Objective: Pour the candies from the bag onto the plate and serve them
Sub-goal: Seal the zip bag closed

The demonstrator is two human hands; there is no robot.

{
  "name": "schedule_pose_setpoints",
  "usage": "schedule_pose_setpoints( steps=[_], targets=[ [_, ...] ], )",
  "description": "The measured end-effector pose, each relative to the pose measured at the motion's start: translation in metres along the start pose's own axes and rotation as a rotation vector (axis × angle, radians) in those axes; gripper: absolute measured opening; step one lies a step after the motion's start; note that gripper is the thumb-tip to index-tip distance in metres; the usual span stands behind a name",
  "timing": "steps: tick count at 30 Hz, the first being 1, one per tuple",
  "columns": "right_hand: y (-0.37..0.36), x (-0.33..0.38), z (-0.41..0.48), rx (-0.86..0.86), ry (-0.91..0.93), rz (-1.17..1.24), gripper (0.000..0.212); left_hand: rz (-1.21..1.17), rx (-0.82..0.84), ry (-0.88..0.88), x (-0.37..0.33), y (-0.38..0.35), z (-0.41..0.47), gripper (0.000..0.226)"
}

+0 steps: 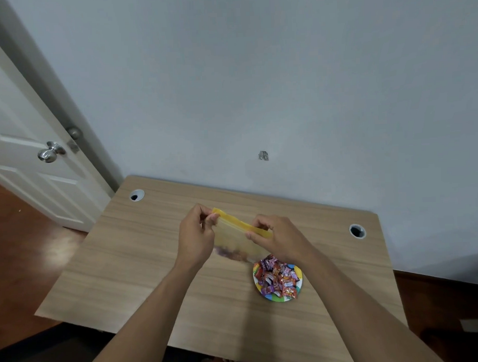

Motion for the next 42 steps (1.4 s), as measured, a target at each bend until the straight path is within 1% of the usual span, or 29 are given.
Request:
schedule_pose_setpoints(
  steps=[7, 14, 19, 23, 29, 32, 38, 42],
  targets=[
    [-0.004, -0.015, -0.002, 0.017, 0.004, -0.056, 0.023, -0.030, -0.010, 0.063, 0.020, 0.006, 0.006, 0.017],
    [-0.007, -0.029, -0.006, 0.009, -0.022, -0.069, 0.031, -0.020, -0.030, 0.087, 0.036, 0.020, 0.013, 0.015],
    [-0.015, -0.042, -0.006, 0.006, -0.032, -0.057, 0.029, -0.036, -0.017, 0.136, 0.054, 0.022, 0.015, 0.015],
    [-0.020, -0.051, -0.008, -0.005, -0.041, -0.113, 0.035, -0.015, -0.012, 0.131, 0.059, 0.023, 0.015, 0.016],
    [-0.031, -0.053, -0.005, -0.012, -0.056, -0.192, 0.033, -0.001, 0.015, 0.150, 0.079, 0.025, 0.014, 0.017],
    [-0.043, -0.057, -0.002, -0.009, -0.083, -0.221, 0.035, 0.038, 0.033, 0.153, 0.093, 0.026, 0.011, 0.018],
    [-0.088, -0.060, 0.001, 0.060, -0.109, -0.185, 0.037, 0.122, 0.051, 0.202, 0.132, 0.042, 0.004, 0.019],
    [-0.117, -0.066, 0.007, 0.152, -0.117, -0.122, 0.026, 0.152, 0.067, 0.267, 0.158, 0.048, 0.003, 0.017]
  ],
)
Point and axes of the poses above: each hand's wrist, its own z-axis towards the middle knuckle, its own y-axis out of the back of the hand, x = y × z, the point moved 6 cm from there along z, towards the middle knuckle, and after that the axes turned 2 degrees about -z, right-handed, at the moved point
